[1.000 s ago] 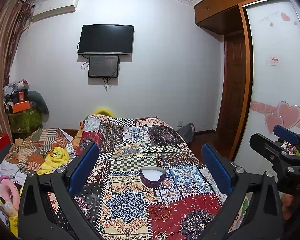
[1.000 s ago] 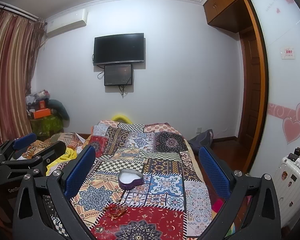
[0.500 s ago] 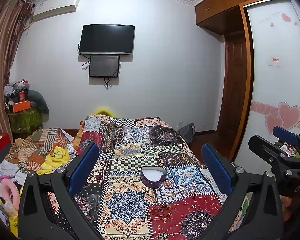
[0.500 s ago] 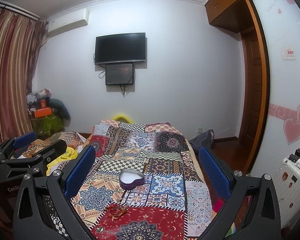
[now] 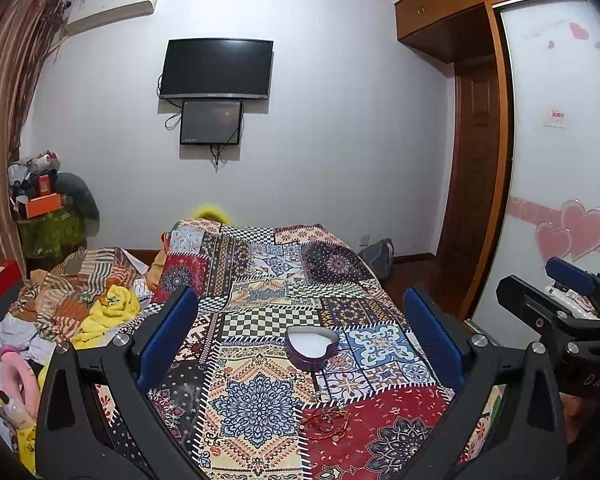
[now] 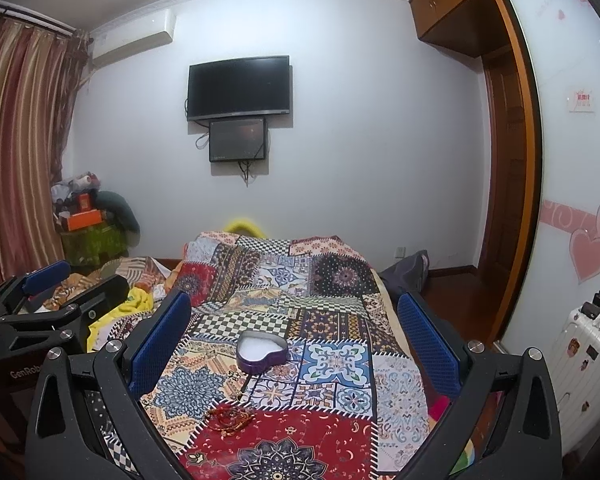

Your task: Organize jewelry

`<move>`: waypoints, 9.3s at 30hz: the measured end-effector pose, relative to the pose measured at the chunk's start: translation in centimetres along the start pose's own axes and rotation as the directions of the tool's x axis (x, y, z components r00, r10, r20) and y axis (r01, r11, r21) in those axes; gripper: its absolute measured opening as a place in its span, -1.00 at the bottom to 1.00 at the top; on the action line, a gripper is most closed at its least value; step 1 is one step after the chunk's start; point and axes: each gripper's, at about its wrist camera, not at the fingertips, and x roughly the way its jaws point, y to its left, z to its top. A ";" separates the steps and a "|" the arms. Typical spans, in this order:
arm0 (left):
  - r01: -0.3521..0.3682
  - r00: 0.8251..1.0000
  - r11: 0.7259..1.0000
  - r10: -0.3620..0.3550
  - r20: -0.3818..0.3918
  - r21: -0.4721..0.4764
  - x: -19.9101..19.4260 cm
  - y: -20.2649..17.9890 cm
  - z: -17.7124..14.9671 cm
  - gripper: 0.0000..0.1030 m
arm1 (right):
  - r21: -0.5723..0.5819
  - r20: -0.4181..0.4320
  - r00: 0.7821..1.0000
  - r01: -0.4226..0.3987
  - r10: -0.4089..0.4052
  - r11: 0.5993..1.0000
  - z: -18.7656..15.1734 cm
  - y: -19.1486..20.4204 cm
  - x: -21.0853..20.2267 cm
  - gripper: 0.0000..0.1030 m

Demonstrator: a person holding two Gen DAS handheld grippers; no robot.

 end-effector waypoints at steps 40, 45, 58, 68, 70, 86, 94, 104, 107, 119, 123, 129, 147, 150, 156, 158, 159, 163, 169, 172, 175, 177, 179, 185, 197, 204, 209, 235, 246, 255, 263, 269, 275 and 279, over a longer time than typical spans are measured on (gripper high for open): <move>0.131 0.772 0.991 -0.122 -0.623 -0.032 20.9 2.9 -13.6 0.34 | -0.042 -0.506 0.862 -0.057 0.028 0.997 -10.5 -0.8 17.2 0.99; 0.169 0.739 0.985 -0.158 -0.655 -0.047 21.9 2.2 -14.6 0.06 | -0.042 -0.522 0.853 -0.061 0.030 0.997 -11.0 -0.8 17.8 0.99; 0.264 0.707 0.962 -0.242 -0.664 -0.070 22.6 0.6 -15.2 -0.67 | -0.028 -0.547 0.836 -0.062 0.037 0.998 -11.6 -1.2 18.5 0.99; 0.282 0.720 0.955 -0.276 -0.637 -0.095 21.8 0.9 -14.4 -0.83 | -0.060 -0.540 0.840 -0.091 0.044 0.994 -11.3 -0.2 18.4 0.99; 0.273 0.735 0.957 -0.275 -0.620 -0.101 21.4 1.4 -13.9 -0.83 | -0.066 -0.539 0.841 -0.104 0.052 0.992 -11.2 0.1 18.6 0.99; 0.164 0.807 0.982 -0.189 -0.559 -0.095 19.9 5.9 -12.7 -0.83 | -0.086 -0.669 0.721 -0.317 0.181 0.945 -12.7 4.5 22.9 0.38; 0.165 0.813 0.981 -0.194 -0.549 -0.102 19.7 6.2 -12.7 -0.83 | -0.096 -0.714 0.671 -0.374 0.198 0.922 -13.8 5.5 23.4 -0.25; 0.158 0.823 0.982 -0.187 -0.536 -0.101 19.5 5.8 -11.7 -0.83 | -0.082 -0.698 0.685 -0.368 0.211 0.926 -13.2 5.1 23.5 -0.66; 0.156 0.833 0.983 -0.182 -0.522 -0.095 19.5 5.6 -10.9 -0.83 | -0.065 -0.677 0.704 -0.346 0.213 0.936 -12.4 4.4 23.3 -0.66; 0.154 0.891 0.987 -0.158 -0.426 -0.045 20.0 4.3 -6.6 -0.83 | -0.037 -0.572 0.794 -0.274 0.204 0.961 -8.4 1.6 23.1 -0.66; 0.151 0.903 0.988 -0.149 -0.404 -0.027 20.6 3.9 -5.5 -0.83 | -0.039 -0.545 0.813 -0.265 0.202 0.963 -7.5 1.0 23.2 -0.66; 0.154 0.915 0.988 -0.148 -0.374 -0.014 21.5 3.5 -4.3 -0.83 | -0.041 -0.501 0.841 -0.256 0.202 0.966 -6.3 0.5 23.9 -0.66; 0.199 0.879 0.980 -0.187 -0.439 -0.017 27.3 2.8 -4.9 -0.83 | -0.036 -0.515 0.822 -0.302 0.242 0.953 -6.5 1.4 28.4 -0.66; 0.196 0.872 0.980 -0.181 -0.455 -0.013 28.4 2.8 -5.4 -0.83 | -0.034 -0.545 0.800 -0.320 0.250 0.947 -7.1 1.5 29.5 -0.66; 0.209 0.841 0.977 -0.199 -0.503 -0.037 30.8 3.0 -6.6 -0.83 | -0.027 -0.589 0.764 -0.343 0.262 0.939 -8.0 1.4 30.7 -0.66; 0.219 0.830 0.975 -0.206 -0.518 -0.038 31.4 2.9 -7.0 -0.83 | -0.028 -0.601 0.755 -0.350 0.263 0.936 -8.3 1.4 31.0 -0.66; 0.226 0.824 0.973 -0.212 -0.525 -0.038 31.6 2.9 -7.2 -0.83 | -0.030 -0.606 0.751 -0.353 0.264 0.935 -8.4 1.5 31.2 -0.66; 0.242 0.803 0.970 -0.221 -0.553 -0.035 32.5 2.6 -8.0 -0.83 | -0.036 -0.624 0.735 -0.366 0.265 0.930 -8.9 1.6 31.6 -0.66; 0.249 0.778 0.967 -0.228 -0.585 -0.046 33.6 2.8 -9.1 -0.83 | -0.053 -0.645 0.717 -0.389 0.265 0.920 -9.6 2.1 32.1 -0.66; 0.255 0.757 0.965 -0.239 -0.608 -0.062 34.1 3.0 -9.7 -0.83 | -0.050 -0.656 0.706 -0.394 0.267 0.918 -9.9 2.1 32.5 -0.66; 0.257 0.746 0.964 -0.242 -0.620 -0.067 34.3 3.2 -10.0 -0.83 | -0.058 -0.661 0.704 -0.393 0.260 0.918 -10.2 2.3 32.7 -0.66; 0.263 0.743 0.962 -0.248 -0.621 -0.070 34.3 3.2 -10.1 -0.83 | -0.061 -0.665 0.701 -0.394 0.257 0.917 -10.3 2.4 32.9 -0.66; 0.267 0.748 0.962 -0.248 -0.616 -0.064 34.1 3.1 -10.1 -0.83 | -0.063 -0.672 0.695 -0.398 0.256 0.915 -10.4 2.5 33.0 -0.66; 0.258 0.758 0.964 -0.244 -0.605 -0.065 33.6 3.3 -9.7 -0.83 | -0.096 -0.668 0.704 -0.404 0.242 0.910 -10.6 3.0 32.7 -0.66; 0.220 0.800 0.974 -0.212 -0.562 -0.054 30.6 4.4 -8.3 -0.83 | -0.137 -0.659 0.723 -0.387 0.208 0.912 -10.0 3.3 31.5 -0.50; 0.204 0.811 0.979 -0.183 -0.556 -0.026 28.2 4.2 -7.7 -0.83 | -0.126 -0.631 0.747 -0.365 0.210 0.922 -8.4 2.9 29.5 -0.49; 0.183 0.827 0.983 -0.159 -0.540 -0.010 25.7 4.2 -7.2 -0.82 | -0.118 -0.601 0.771 -0.346 0.210 0.931 -7.0 2.5 27.2 -0.49; 0.153 0.785 0.988 -0.114 -0.610 0.013 16.1 4.3 -11.1 -0.46 | -0.044 -0.561 0.803 -0.273 0.203 0.961 -8.4 0.9 16.5 -0.23; 0.241 0.698 0.971 -0.175 -0.694 -0.003 16.8 2.0 -15.7 -0.46 | 0.011 -0.620 0.761 -0.235 0.192 0.972 -11.7 0.1 16.0 -0.23; 0.241 0.702 0.970 -0.195 -0.685 -0.030 17.6 0.9 -16.7 -0.52 | 0.014 -0.649 0.737 -0.237 0.189 0.971 -13.0 -0.1 15.6 -0.23; 0.216 0.697 0.973 -0.214 -0.685 -0.085 17.7 2.0 -16.6 -0.81 | 0.024 -0.658 0.725 -0.250 0.204 0.968 -13.4 0.2 15.6 -0.23; 0.215 0.712 0.970 -0.235 -0.662 -0.113 17.1 1.9 -15.6 -0.82 | 0.029 -0.659 0.722 -0.254 0.209 0.967 -13.3 0.4 15.9 -0.23; 0.227 0.761 0.965 -0.260 -0.594 -0.132 15.9 2.2 -12.9 -0.82 | 0.022 -0.662 0.720 -0.257 0.206 0.966 -13.4 0.8 16.4 -0.23; 0.207 0.789 0.967 -0.255 -0.559 -0.148 15.7 3.5 -11.8 -0.82 | 0.023 -0.664 0.716 -0.266 0.214 0.964 -13.4 1.3 16.9 -0.23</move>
